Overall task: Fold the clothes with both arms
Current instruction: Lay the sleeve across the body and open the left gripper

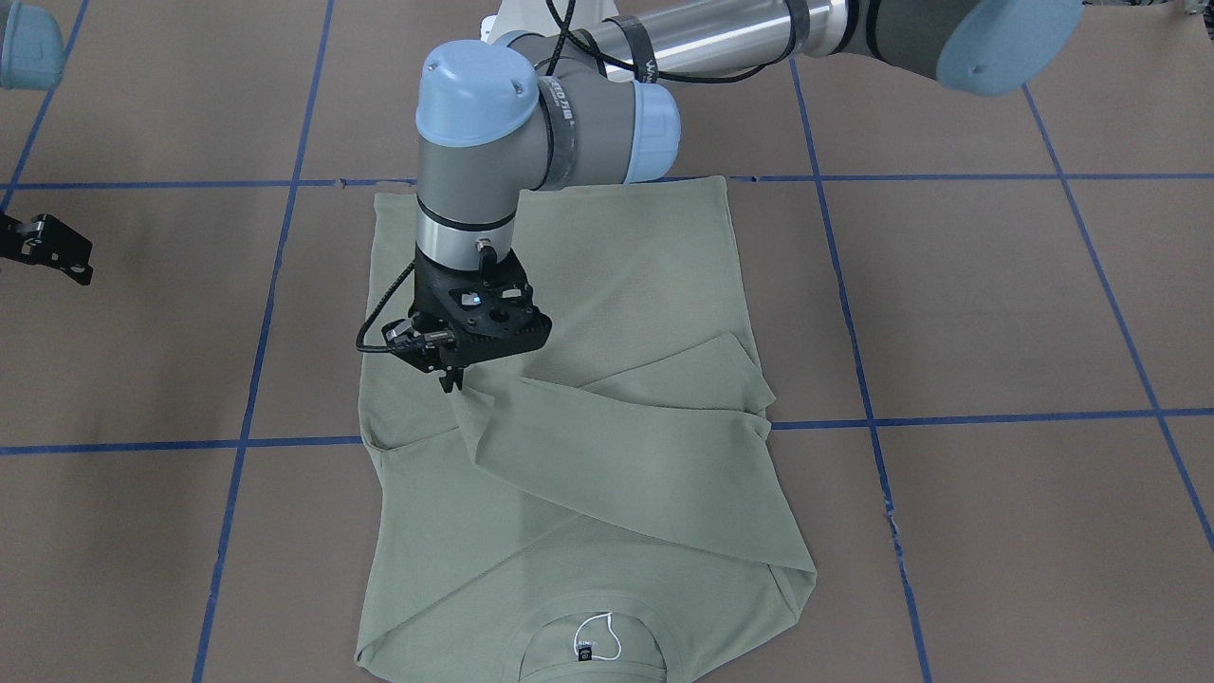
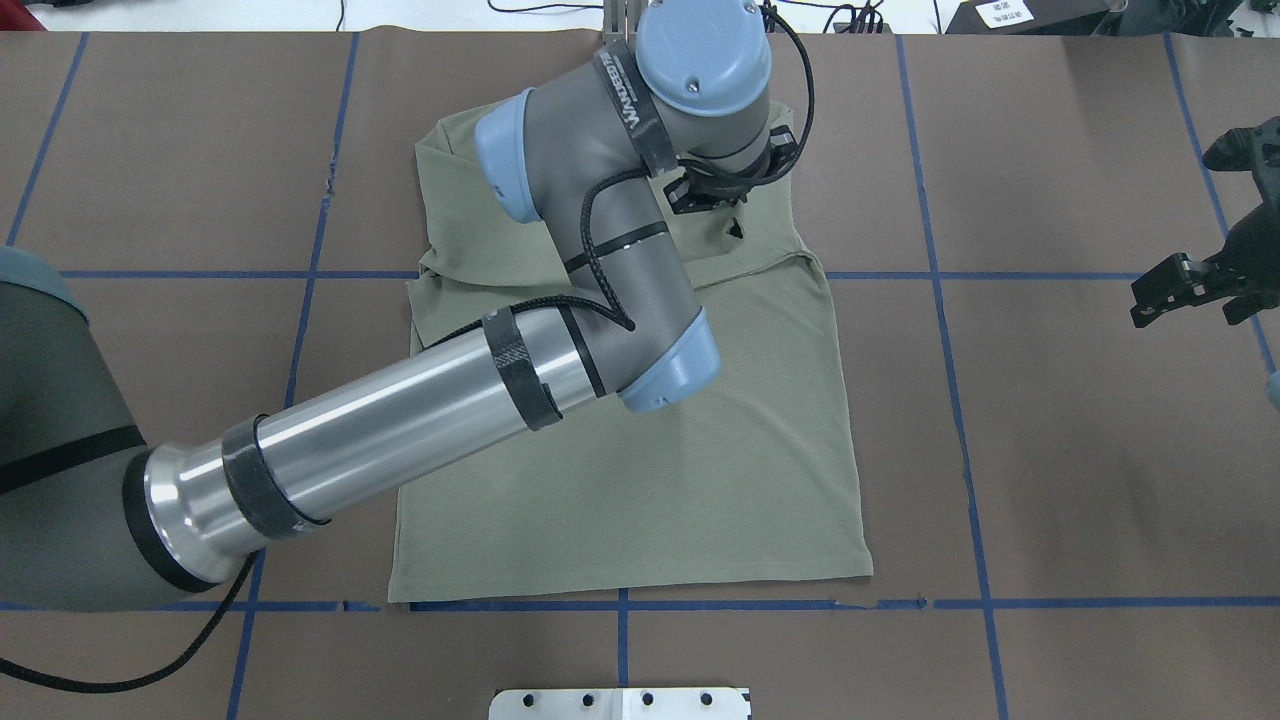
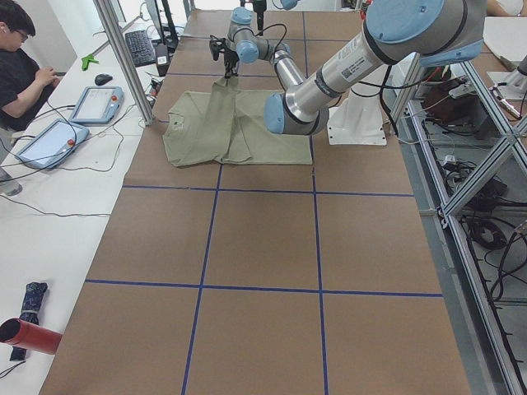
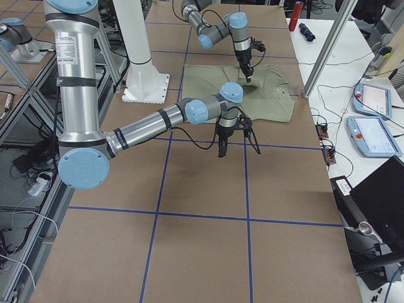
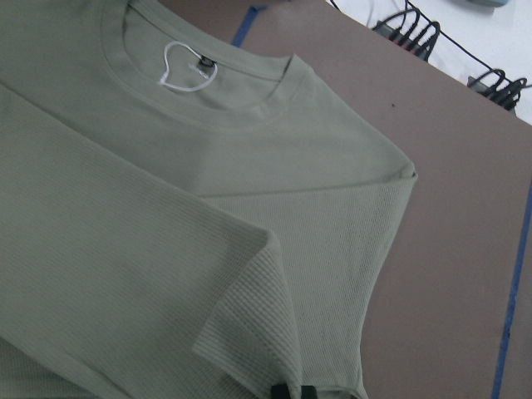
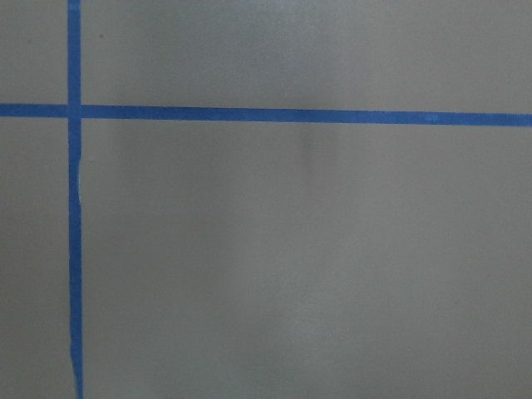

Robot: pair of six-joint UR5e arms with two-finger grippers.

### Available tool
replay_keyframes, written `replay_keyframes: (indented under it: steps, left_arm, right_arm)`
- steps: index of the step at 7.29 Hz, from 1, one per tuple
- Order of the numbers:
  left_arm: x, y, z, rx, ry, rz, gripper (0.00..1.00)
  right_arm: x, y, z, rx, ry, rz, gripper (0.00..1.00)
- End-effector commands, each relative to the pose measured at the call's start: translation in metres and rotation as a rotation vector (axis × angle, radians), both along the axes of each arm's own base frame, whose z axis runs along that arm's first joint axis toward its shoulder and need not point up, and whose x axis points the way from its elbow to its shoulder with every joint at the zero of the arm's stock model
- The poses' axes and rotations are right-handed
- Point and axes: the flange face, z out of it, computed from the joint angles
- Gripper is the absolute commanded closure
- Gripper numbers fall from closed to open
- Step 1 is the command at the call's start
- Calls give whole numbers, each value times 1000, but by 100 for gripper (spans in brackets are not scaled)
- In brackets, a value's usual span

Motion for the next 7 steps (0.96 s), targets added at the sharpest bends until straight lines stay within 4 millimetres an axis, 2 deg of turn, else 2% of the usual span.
replay_keyframes:
  steps: [1,3,4,5,7]
  left_arm:
    - [35,35,0,0,-10,38,100]
    - [55,54,4,-6,-17,30,100]
    - [68,73,3,-11,-14,51,100]
    - [71,78,1,-18,-6,51,100]
    - [78,74,6,-12,-13,35,100]
  right_arm:
    - [1,-1,0,-2,1,3,0]
    - [1,-1,0,-3,-1,5,0]
    - [1,-1,0,-2,-3,3,0]
    - [0,-1,-1,-4,-4,4,0]
    - [-1,-4,0,-6,-3,5,0]
